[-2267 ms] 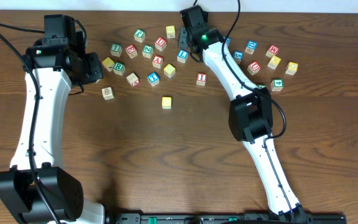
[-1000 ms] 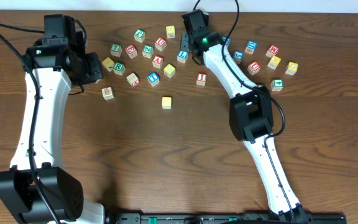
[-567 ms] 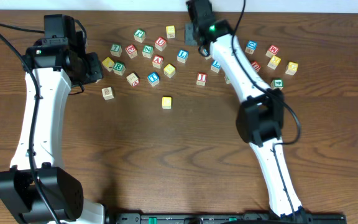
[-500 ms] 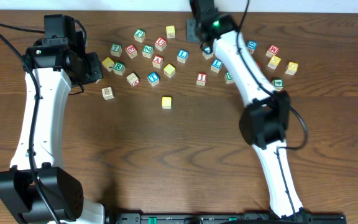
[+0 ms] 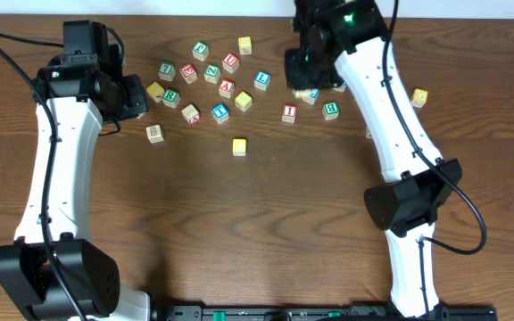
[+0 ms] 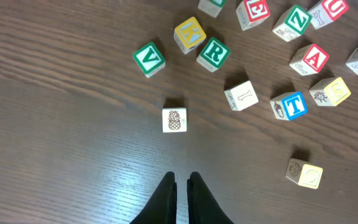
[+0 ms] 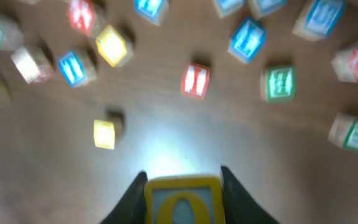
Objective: Spell out CORL
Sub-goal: 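Lift the O block and carry it toward the C block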
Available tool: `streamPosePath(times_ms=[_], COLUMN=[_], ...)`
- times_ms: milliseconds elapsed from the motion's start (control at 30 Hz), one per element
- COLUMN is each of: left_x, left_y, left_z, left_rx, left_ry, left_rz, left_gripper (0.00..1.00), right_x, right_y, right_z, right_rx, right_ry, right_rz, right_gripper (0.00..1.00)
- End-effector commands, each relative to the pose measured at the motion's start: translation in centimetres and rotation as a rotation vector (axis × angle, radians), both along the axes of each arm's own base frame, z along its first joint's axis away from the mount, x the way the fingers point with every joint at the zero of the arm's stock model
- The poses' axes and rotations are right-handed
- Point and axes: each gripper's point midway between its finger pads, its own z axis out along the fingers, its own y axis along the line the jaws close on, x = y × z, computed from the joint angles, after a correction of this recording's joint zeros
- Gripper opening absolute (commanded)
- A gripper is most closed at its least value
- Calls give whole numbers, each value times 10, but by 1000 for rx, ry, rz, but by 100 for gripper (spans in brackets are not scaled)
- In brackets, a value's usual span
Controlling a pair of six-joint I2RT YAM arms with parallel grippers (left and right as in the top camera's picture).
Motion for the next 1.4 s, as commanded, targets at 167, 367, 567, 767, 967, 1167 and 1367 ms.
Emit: streamPosePath(times_ms=[167, 367, 567, 767, 967, 1167, 1367], left_x=[3, 4, 4, 4, 5, 7, 7], left_y=[2, 2, 2, 2, 2, 3, 2], left_z=[8, 8, 8, 8, 9, 9, 9], left_rx=[12, 12, 12, 12, 13, 13, 13], left_ry=[-33, -34, -33, -36, -42, -48, -48], left_rz=[-3, -3, -3, -3, -3, -3, -3], left_gripper=[8, 8, 8, 8, 8, 8, 8], right_x=[-45, -46, -34, -34, -37, -45, -47], right_y=[42, 66, 65, 69, 76, 75, 73], right_z=[-85, -135, -160, -172, -178, -191, -194], right_rx=[-59, -46, -127, -150, -162, -168, -174], right_ry=[187, 154, 55, 14, -11, -2, 8], right_rz=[131, 136, 53, 22, 18, 10, 8], right_gripper=[16, 13, 11, 9, 10, 24, 39])
